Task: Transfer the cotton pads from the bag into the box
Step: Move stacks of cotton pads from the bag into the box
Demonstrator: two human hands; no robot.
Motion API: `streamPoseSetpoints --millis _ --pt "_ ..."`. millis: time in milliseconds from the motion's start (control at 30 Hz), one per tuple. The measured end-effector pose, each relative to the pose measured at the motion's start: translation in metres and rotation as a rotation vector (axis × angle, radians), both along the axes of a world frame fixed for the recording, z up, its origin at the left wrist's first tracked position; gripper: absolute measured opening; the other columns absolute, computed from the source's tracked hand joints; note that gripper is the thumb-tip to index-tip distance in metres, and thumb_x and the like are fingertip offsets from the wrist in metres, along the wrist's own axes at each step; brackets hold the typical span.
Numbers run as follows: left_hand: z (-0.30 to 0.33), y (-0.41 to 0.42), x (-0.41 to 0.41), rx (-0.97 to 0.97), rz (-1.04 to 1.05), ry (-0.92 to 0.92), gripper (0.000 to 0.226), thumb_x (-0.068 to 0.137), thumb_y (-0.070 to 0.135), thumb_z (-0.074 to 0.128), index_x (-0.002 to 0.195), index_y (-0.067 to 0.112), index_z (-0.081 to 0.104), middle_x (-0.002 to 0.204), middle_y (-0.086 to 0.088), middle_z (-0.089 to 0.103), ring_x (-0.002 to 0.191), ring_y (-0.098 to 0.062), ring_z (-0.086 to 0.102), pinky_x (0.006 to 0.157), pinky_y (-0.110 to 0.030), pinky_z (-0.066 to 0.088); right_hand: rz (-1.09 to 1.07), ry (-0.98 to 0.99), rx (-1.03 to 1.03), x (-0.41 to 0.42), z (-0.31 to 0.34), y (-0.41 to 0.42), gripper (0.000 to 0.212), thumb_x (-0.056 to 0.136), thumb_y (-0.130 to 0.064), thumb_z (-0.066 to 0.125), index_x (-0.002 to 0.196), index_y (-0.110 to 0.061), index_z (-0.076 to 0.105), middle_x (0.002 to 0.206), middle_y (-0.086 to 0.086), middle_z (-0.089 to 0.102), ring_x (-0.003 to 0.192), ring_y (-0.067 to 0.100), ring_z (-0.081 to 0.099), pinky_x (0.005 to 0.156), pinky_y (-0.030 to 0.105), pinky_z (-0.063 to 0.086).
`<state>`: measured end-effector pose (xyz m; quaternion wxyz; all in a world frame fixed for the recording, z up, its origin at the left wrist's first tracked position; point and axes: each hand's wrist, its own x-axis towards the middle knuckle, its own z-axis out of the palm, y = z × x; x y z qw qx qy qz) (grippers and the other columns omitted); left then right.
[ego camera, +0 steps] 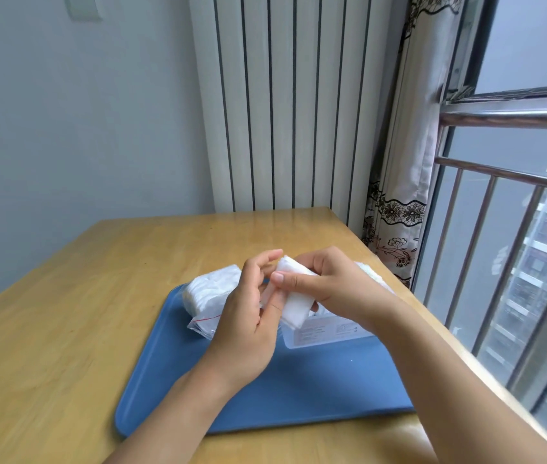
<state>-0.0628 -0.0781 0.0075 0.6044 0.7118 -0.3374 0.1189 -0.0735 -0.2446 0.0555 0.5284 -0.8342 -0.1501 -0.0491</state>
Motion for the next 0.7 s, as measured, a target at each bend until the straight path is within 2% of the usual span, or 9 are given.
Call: streamPoseSetpoints --millis 67,167,233,300,333,400,467,567,700 --pt "0.0 -0.001 -0.002 0.032 -0.01 0.015 0.055 0.097 0.034 0.054 0.145 0.042 0.029 0.137 0.014 0.053 0.123 -0.011 0.059 0.1 -0.034 0.053 -0.035 -0.009 0.011 0.0 0.0 0.001 0.054 0.086 -0.05 0.074 0.085 0.004 0.069 0.066 0.015 0.054 0.06 0.02 0.046 0.056 0.035 0.035" --pt "-0.002 -0.004 -0.005 0.029 -0.013 0.033 0.073 0.091 0.027 0.066 0.143 0.053 0.022 0.14 0.023 0.039 0.117 -0.013 0.06 0.083 -0.032 0.06 -0.212 -0.047 0.056 -0.003 0.01 -0.01 0.043 0.091 -0.044 0.072 0.074 -0.004 0.073 0.056 0.001 0.057 0.051 0.013 0.044 0.049 0.023 0.033" --pt "-0.004 -0.002 -0.002 0.12 0.083 -0.078 0.067 0.089 0.02 0.072 0.139 0.047 0.035 0.134 0.023 0.043 0.095 -0.01 0.065 0.071 -0.02 0.055 -0.48 -0.112 0.063 -0.001 0.016 -0.035 0.044 0.089 -0.044 0.072 0.064 -0.008 0.073 0.049 -0.004 0.057 0.043 0.008 0.041 0.046 0.021 0.028" --pt "-0.004 0.002 0.002 0.292 0.177 -0.225 0.048 0.087 0.025 0.074 0.126 0.04 0.051 0.12 0.023 0.054 0.068 -0.009 0.062 0.068 -0.015 0.045 -0.756 -0.124 -0.062 0.0 0.018 -0.064 0.052 0.08 -0.049 0.077 0.052 -0.009 0.06 0.045 -0.001 0.042 0.045 0.015 0.032 0.049 0.027 0.021" --pt "-0.002 0.004 0.003 0.364 0.193 -0.244 0.039 0.087 0.03 0.074 0.12 0.039 0.056 0.113 0.023 0.059 0.063 -0.005 0.058 0.068 -0.016 0.043 -0.831 -0.071 -0.148 0.0 0.018 -0.075 0.053 0.076 -0.049 0.079 0.048 -0.011 0.054 0.044 -0.001 0.035 0.046 0.017 0.029 0.05 0.029 0.02" --pt "-0.001 0.006 0.003 0.489 0.187 -0.217 0.03 0.089 0.036 0.073 0.117 0.037 0.061 0.108 0.025 0.063 0.064 0.01 0.054 0.069 -0.013 0.04 -0.846 0.085 -0.307 0.003 0.013 -0.082 0.057 0.072 -0.049 0.081 0.046 -0.012 0.047 0.044 -0.001 0.033 0.047 0.019 0.031 0.049 0.029 0.021" --pt "-0.002 0.007 0.003 0.621 0.172 -0.202 0.024 0.092 0.041 0.069 0.115 0.035 0.065 0.105 0.024 0.063 0.07 0.019 0.051 0.07 -0.01 0.036 -0.835 0.161 -0.461 0.007 0.005 -0.079 0.059 0.07 -0.053 0.082 0.053 -0.011 0.044 0.05 -0.001 0.04 0.05 0.021 0.039 0.048 0.028 0.025" --pt "-0.004 0.006 0.004 0.72 0.157 -0.209 0.012 0.096 0.04 0.063 0.103 0.032 0.067 0.098 0.02 0.062 0.072 0.011 0.05 0.071 -0.018 0.039 -0.884 0.178 -0.679 0.009 0.0 -0.069 0.054 0.071 -0.058 0.079 0.074 -0.014 0.049 0.072 -0.001 0.054 0.076 0.026 0.057 0.06 0.03 0.04" --pt "-0.007 0.005 0.01 0.716 0.18 -0.206 0.012 0.098 0.033 0.06 0.092 0.028 0.068 0.092 0.015 0.063 0.072 -0.001 0.051 0.075 -0.026 0.047 -0.889 0.256 -0.841 0.001 0.006 -0.067 0.053 0.073 -0.06 0.08 0.08 -0.018 0.047 0.082 -0.001 0.051 0.086 0.027 0.056 0.07 0.032 0.044"
